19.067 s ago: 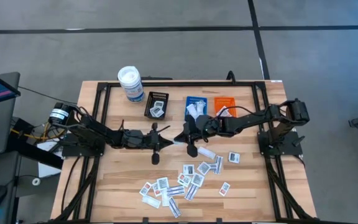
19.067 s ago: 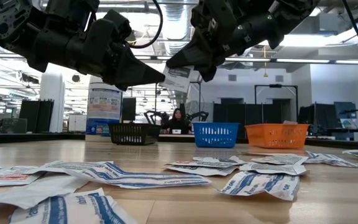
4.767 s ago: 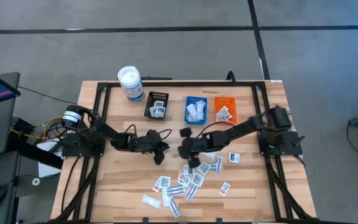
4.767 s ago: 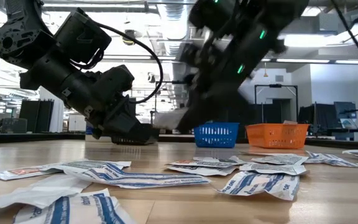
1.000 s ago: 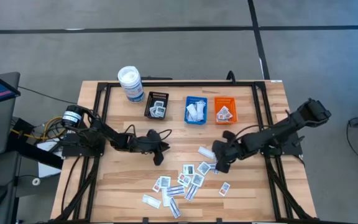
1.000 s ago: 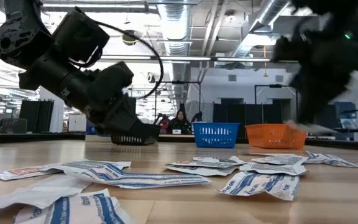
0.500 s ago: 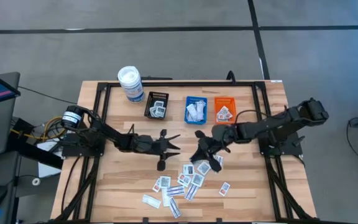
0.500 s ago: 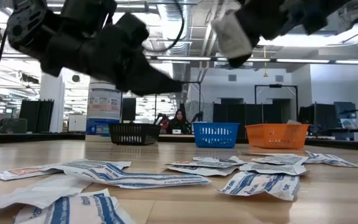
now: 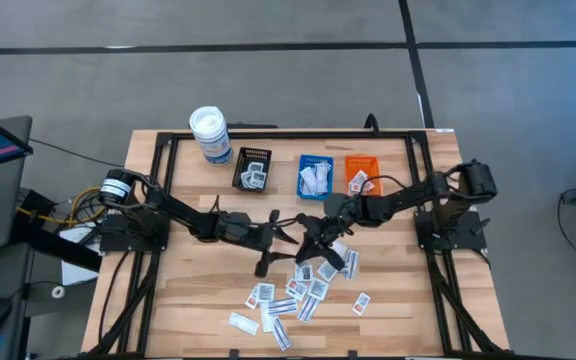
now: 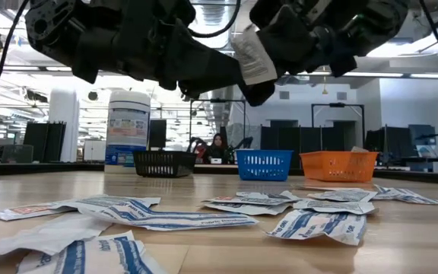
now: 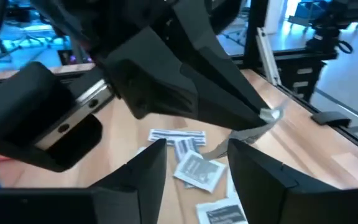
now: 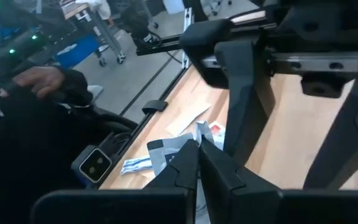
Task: Pick & Place First Aid Supplies
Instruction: Put the black towelette pack into the black bin
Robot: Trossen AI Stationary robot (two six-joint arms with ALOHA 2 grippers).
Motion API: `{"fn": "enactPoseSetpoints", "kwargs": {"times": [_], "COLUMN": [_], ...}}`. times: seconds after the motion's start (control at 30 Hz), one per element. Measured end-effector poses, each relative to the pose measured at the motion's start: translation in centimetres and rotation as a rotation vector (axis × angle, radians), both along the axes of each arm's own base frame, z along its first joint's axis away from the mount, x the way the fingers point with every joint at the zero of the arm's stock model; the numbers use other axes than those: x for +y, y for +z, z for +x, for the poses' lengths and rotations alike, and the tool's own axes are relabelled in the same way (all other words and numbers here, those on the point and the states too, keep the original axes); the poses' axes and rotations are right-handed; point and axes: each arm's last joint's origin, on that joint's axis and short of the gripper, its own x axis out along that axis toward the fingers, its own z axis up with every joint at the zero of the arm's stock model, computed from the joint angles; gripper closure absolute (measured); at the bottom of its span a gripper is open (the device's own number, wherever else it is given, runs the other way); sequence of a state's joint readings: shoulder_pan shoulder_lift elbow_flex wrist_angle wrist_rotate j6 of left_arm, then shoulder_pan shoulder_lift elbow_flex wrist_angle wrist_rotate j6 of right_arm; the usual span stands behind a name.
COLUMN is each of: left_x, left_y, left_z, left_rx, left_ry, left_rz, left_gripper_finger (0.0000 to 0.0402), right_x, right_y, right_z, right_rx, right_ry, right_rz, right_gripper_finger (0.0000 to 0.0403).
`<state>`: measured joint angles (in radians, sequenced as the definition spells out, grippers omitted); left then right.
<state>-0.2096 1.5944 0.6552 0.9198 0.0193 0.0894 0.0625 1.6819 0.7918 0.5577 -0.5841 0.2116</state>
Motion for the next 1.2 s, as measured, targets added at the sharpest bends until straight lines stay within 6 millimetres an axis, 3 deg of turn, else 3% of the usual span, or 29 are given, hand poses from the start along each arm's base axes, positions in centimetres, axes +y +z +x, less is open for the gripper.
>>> {"fn": "enactPoseSetpoints", "kwargs": {"times": [0.47, 0.83, 1.2], "left_x": [-0.4, -0.4, -0.9], "left_y": [-0.5, -0.1, 1.1], "left_z": [-0.2, -0.1, 0.3], "left_rx": [0.054, 0.019, -0.052], "left_ry": [-0.122, -0.108, -0.202], "left_rz": [-0.014, -0.014, 0.010], "left_gripper_finger": [0.0256, 0.0227, 0.0228], "right_x": [-0.4, -0.3, -0.8], "right_y": [0.8, 1.2, 1.5], "right_z": [0.1, 0.1, 0.5], "right_rx": [0.003, -0.035, -0.103], "right_ry": [0.059, 0.071, 0.040], "right_rz": [0.018, 0.020, 0.015], "right_gripper_finger": [0.0397, 0.0397, 0.0397]}}
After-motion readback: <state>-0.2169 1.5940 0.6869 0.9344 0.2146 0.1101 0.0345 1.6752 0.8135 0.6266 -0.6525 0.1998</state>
